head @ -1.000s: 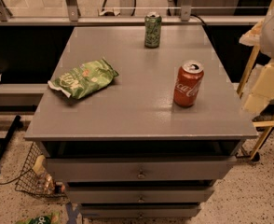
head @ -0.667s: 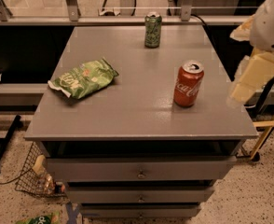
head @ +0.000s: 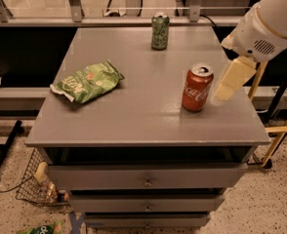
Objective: Move coke can near green jalapeno chip bag
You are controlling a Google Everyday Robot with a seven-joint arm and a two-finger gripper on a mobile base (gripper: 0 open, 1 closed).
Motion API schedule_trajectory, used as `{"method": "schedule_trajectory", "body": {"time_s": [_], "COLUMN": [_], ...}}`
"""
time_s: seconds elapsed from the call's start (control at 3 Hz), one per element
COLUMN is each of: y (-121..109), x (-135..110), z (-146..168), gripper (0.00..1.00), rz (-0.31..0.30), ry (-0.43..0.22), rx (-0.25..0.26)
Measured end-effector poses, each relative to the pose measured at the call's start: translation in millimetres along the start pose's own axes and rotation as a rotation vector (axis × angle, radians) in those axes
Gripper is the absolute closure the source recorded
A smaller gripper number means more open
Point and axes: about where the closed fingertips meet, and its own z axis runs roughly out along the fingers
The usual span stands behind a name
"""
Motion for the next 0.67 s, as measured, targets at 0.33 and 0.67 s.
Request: {"method": "schedule_trajectory", "body": {"time_s": [0.33, 0.67], "y": [-9, -13], "x": [-1, -9], "z": [25, 45], "gripper": [0.00, 0.00], "rz": [0.040, 0.053], "ry": [0.010, 0.011], "rx": [-0.013, -0.039]}}
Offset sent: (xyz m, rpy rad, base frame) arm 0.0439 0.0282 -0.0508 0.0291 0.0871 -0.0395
